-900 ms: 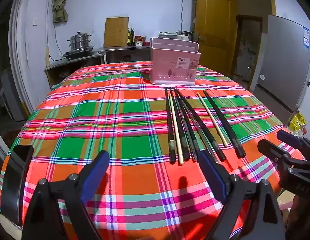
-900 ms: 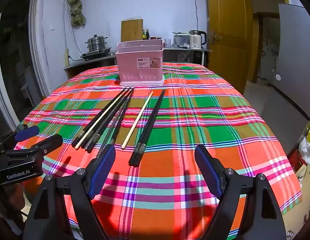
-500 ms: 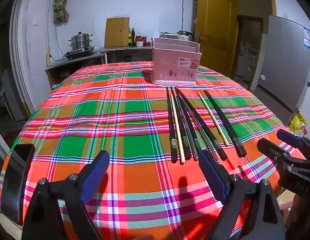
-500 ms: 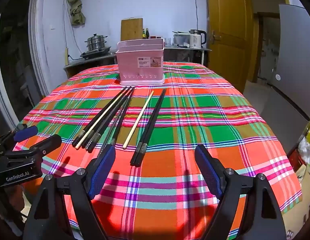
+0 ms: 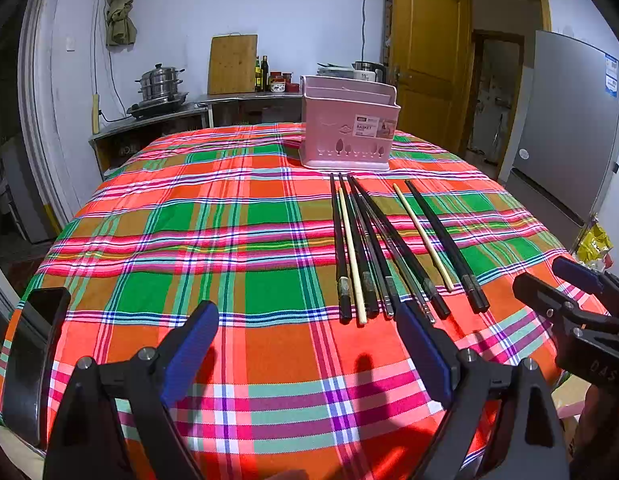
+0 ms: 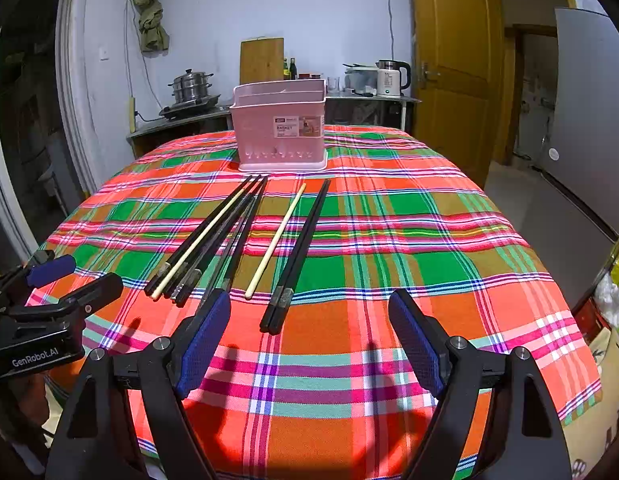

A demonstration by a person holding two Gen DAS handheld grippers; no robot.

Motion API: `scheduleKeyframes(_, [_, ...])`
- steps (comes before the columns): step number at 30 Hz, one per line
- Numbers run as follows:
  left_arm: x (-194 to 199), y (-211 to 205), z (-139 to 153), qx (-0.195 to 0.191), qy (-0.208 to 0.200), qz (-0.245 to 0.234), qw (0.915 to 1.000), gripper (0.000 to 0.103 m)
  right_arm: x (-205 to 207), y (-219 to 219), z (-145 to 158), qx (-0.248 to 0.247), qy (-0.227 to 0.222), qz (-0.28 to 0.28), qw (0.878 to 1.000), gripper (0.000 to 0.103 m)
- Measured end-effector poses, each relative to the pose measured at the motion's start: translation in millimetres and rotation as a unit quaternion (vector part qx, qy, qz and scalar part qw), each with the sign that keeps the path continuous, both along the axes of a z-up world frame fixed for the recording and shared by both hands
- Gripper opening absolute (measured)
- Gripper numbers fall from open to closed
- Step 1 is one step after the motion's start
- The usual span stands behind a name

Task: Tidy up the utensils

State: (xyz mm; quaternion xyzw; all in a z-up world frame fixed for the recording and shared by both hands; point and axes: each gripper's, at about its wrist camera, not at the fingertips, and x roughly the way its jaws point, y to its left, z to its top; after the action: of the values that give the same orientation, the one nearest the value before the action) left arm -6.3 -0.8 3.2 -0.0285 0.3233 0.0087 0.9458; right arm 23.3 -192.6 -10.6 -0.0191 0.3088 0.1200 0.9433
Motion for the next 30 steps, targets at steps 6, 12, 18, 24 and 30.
scheduleKeyframes(6, [-1.6,-0.5,1.9,-0.002,0.001,0.001,1.0,0.092,1.1,0.4,0.1,-0.001,0.0,-0.001,1.0,0.081])
scheduleKeyframes(12, [1.1,0.2,-2.0,0.0,0.0,0.001,1.0,0.092,1.3,0.4,0.6,-0.001,0.0,-0.001,1.0,0.081])
scheduleKeyframes(18, [-0.2,0.3,-1.3,-0.002,-0.001,0.001,1.0,0.092,2.0,0.8,2.0,-0.002,-0.001,-0.002,1.0,0.081])
scheduleKeyframes(24, [-0.7,0.3,-1.0,-0.002,-0.001,0.0,1.0,0.092,2.8,1.4,2.4,-0.002,0.0,-0.002,1.0,0.081])
scheduleKeyframes(30, [-0.9,-0.3,-1.0,-0.003,0.0,0.001,1.0,0.092,3.0,0.1,2.6,-0.001,0.0,-0.003,1.0,0.081])
